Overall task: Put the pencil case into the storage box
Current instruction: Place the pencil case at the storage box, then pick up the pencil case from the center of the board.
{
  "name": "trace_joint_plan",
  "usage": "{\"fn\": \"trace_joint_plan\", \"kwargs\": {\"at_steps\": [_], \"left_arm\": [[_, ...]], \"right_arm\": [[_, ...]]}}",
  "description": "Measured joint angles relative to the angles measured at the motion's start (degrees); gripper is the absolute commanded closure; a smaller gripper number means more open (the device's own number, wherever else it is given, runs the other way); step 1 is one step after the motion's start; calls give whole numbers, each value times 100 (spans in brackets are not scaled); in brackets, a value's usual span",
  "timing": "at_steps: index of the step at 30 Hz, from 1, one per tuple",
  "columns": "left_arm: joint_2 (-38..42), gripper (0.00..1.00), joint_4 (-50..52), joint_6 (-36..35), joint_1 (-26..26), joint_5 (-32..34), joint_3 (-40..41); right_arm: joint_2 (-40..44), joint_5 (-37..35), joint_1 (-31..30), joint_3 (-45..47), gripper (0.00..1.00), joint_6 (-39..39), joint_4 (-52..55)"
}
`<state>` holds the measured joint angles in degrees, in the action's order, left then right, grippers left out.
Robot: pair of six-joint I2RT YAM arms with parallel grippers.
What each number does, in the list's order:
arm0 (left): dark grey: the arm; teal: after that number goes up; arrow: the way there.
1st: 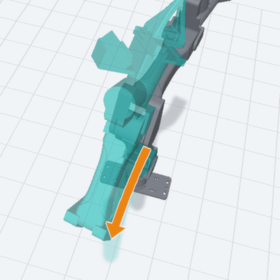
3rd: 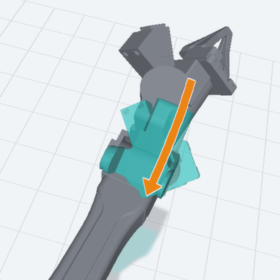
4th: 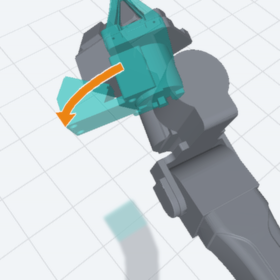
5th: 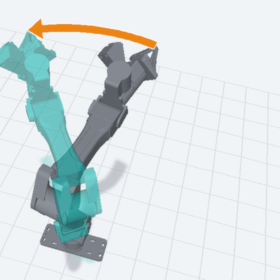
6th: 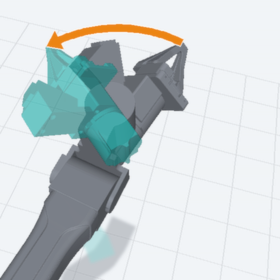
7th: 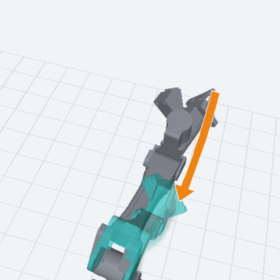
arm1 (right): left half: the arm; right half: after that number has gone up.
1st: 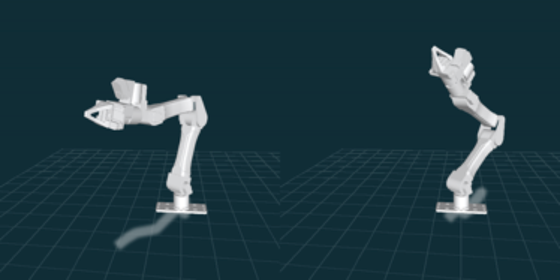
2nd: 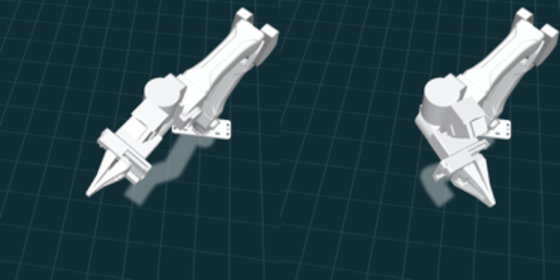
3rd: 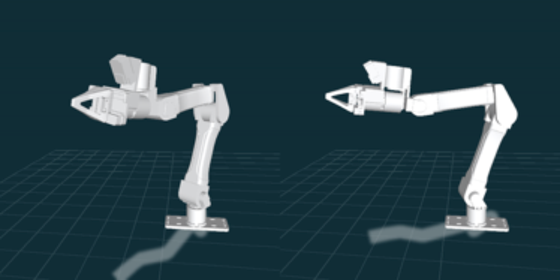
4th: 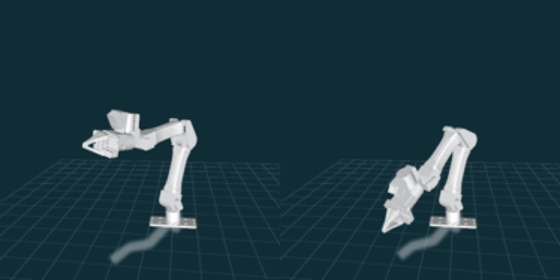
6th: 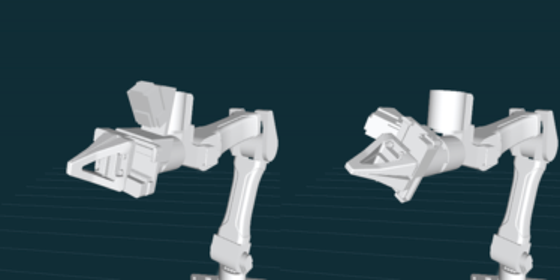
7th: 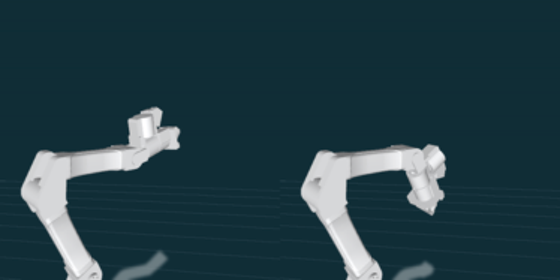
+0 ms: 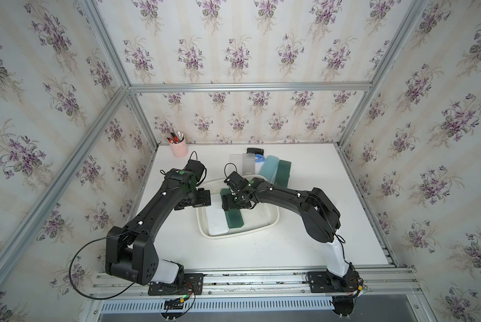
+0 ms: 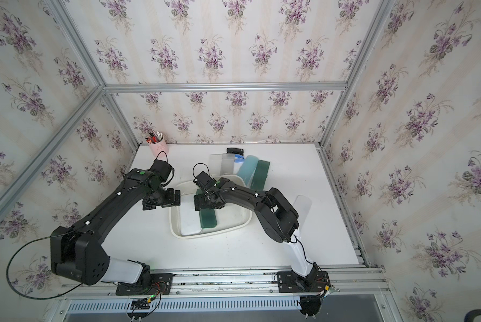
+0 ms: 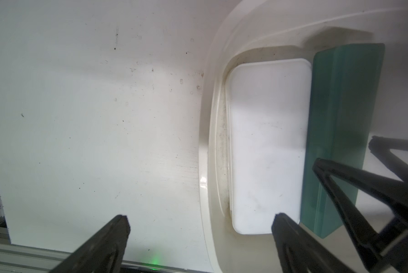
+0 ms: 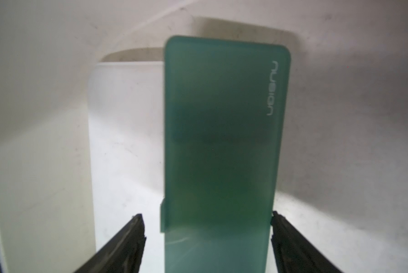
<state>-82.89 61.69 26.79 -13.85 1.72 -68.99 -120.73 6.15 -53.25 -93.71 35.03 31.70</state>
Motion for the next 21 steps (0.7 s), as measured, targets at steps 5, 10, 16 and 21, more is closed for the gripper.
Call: {"fn": "trace_joint_plan", "kwargs": {"at_steps": [5, 10, 16, 21], "left_arm": [[11, 0, -92, -50, 11, -2, 31], [39, 0, -107, -92, 22, -61, 39], [42, 0, -107, -160, 22, -208, 15], [-15, 0, -129, -236, 22, -350, 22]], "right_arm": [[315, -116, 0, 170, 12, 127, 98], [1663, -614, 262, 1134, 11, 463, 280], [3543, -1613, 1381, 3193, 6, 1257, 761], [4409, -1867, 2531, 4531, 4, 1495, 828]]}}
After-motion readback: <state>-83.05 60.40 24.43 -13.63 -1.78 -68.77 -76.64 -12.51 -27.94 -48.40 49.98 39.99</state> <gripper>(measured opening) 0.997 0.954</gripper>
